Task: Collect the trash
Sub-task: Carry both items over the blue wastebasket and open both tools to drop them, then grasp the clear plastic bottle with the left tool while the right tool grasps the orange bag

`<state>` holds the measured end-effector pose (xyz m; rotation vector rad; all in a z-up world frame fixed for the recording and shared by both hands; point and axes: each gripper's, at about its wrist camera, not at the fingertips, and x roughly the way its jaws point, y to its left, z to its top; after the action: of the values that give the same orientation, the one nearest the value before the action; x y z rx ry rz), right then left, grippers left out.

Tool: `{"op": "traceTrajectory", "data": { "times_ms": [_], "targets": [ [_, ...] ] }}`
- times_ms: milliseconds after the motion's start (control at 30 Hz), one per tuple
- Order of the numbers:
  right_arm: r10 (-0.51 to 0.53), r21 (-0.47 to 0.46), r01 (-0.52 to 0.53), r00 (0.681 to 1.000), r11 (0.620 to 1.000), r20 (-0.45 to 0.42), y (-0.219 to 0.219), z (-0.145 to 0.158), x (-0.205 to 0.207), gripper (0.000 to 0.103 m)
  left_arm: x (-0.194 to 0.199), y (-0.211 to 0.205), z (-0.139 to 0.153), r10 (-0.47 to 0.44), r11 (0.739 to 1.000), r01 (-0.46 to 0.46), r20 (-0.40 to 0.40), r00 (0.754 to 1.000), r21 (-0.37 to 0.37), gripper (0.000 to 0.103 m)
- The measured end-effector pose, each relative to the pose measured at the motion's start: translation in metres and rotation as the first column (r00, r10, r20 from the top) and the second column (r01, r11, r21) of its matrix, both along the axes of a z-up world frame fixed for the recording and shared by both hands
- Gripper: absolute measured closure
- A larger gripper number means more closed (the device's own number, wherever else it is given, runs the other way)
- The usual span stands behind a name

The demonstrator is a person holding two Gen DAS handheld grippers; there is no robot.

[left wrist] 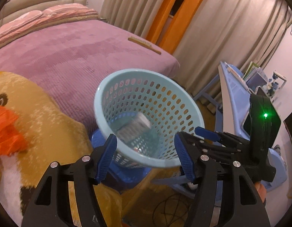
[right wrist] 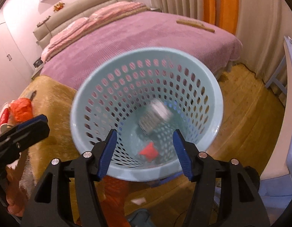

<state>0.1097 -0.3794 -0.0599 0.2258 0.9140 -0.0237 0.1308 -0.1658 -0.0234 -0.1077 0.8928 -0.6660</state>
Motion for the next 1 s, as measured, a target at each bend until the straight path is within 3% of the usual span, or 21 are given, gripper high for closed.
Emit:
{"op": "traceTrajectory", "data": {
  "times_ms": [333,567,800,1000],
  "targets": [
    [0.125,-0.031,-0.121,0.974,0.992,0.186,0.061,0.047,-0.017,0.045,-0.039,0.063,0.031,0.104,0.992,-0.099,0.072,0.992,-0.075,0.041],
    [0.244,-0.047,-0.239,0.941,0.970,0.235,0.124,0.063,-0.014,0.045,-0.067,0.126,0.046,0.247,0.968,-0.239,0.129,0.960,-0.074,0.039],
    [0.348,-0.051,-0.347,0.902,0.937,0.256,0.186,0.067,-0.001,0.045,-0.093,0.197,0.049,0.407,0.913,-0.404,0.161,0.899,-0.051,0.035],
    [0.391,-0.038,-0.395,0.887,0.918,0.245,0.227,0.063,0.022,0.036,-0.113,0.261,0.046,0.541,0.838,-0.545,0.167,0.824,-0.020,0.031]
  ]
}}
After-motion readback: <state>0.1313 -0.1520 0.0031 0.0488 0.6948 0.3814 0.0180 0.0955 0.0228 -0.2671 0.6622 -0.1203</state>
